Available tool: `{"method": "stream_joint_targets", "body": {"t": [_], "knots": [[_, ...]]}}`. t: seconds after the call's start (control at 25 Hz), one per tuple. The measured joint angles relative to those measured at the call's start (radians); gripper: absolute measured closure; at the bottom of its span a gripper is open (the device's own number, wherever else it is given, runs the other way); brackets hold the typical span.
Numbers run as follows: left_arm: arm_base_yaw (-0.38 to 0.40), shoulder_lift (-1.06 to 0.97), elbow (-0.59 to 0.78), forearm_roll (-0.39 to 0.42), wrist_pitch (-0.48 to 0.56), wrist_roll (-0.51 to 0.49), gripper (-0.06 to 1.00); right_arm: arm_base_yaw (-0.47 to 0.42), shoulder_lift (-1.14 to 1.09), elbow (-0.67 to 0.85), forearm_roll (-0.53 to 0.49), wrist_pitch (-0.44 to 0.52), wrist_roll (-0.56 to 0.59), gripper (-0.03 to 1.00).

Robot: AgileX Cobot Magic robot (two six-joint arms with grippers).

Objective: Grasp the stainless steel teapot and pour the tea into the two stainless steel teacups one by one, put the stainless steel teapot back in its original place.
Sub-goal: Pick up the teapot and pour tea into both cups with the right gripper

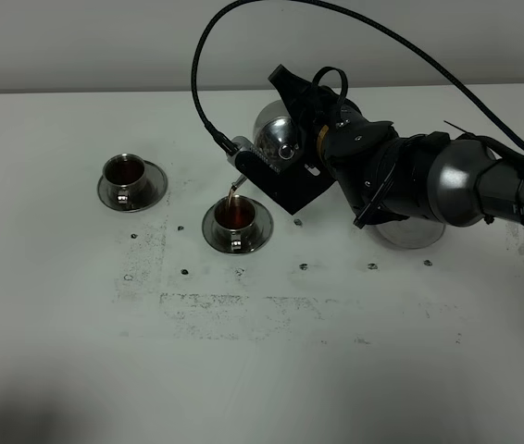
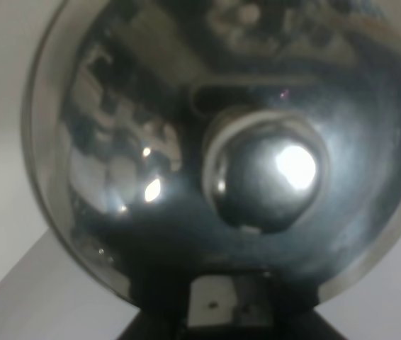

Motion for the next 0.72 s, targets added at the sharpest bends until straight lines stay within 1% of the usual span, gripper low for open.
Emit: {"method": "stream_joint_targets", "body": {"t": [0.72], "knots": [[0.000,0.000,0.000,0.000,0.000,-0.001,0.25,0.000,0.000,0.000,-0.006,0.000,0.000,0.79]]}}
